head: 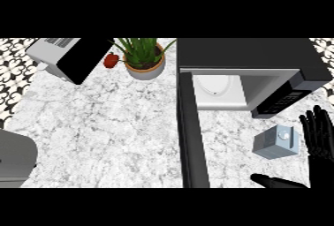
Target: Pick up the milk, place it into the microwave and close the microwave
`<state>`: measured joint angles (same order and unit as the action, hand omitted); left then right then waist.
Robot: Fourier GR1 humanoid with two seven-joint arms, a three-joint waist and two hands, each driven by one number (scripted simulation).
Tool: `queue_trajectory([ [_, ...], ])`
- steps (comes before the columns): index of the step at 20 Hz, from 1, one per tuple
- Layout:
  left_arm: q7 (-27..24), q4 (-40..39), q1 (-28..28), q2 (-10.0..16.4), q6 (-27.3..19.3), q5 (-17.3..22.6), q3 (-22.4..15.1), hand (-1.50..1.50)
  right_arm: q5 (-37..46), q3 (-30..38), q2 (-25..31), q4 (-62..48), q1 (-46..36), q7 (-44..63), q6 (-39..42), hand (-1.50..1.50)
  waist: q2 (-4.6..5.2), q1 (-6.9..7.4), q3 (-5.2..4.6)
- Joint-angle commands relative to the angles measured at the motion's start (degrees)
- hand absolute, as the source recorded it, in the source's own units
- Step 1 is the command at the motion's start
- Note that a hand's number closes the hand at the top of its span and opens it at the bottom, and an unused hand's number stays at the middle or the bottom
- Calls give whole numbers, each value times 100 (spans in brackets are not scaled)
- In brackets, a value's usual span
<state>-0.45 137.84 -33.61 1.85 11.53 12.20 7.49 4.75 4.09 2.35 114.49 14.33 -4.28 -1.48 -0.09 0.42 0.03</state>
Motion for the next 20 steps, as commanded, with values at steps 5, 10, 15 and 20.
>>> queue_trajectory([
  [5, -578, -165, -257, -175, 463, 366, 308, -150, -192, 771, 209, -1231, -56, -921, 25, -150, -3, 7, -3],
  [10, -162, 339, -384, -77, 604, 826, 669, -150, -361, 1047, 347, -1873, -222, -1190, 165, -150, -1, 5, -1],
  [15, -187, 330, -387, -111, 713, 933, 801, -150, -364, 1175, 387, -3147, -426, -2256, 379, -150, 2, 32, 2],
  [20, -332, 90, -205, -181, 803, 758, 828, -150, -430, 1422, 574, -4145, -800, -2862, 519, -150, 7, 21, 2],
])
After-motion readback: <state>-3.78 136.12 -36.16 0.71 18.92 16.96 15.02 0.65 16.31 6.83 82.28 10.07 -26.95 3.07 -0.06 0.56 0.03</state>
